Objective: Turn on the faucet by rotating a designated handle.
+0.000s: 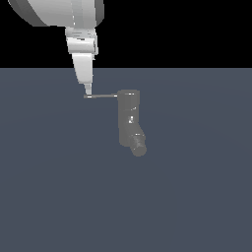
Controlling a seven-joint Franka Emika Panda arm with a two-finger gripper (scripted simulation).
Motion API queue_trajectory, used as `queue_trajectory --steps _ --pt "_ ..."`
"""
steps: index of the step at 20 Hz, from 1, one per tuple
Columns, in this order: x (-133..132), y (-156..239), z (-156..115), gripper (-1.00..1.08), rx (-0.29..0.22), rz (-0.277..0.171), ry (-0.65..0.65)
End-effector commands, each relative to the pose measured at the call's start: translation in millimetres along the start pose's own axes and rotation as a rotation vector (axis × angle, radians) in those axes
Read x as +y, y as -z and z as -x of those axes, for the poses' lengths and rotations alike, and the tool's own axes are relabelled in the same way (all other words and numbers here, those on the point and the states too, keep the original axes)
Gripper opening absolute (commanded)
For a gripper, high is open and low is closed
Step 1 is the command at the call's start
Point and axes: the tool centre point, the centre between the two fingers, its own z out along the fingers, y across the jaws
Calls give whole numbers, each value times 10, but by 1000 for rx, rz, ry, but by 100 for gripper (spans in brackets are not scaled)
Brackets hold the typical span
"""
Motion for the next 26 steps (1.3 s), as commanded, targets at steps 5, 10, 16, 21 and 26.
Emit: queue_trajectory --steps 5,10,16,21,26 --pt "-127 -94 -70 -100 1 1 -49" --pt "-139 -102 -78 -100 1 1 -54" --pt "-28 -102 -75 -100 1 2 -54" --pt "111 -102 -71 -100 1 2 -54" --pt "253 -102 -68 -100 1 2 -54"
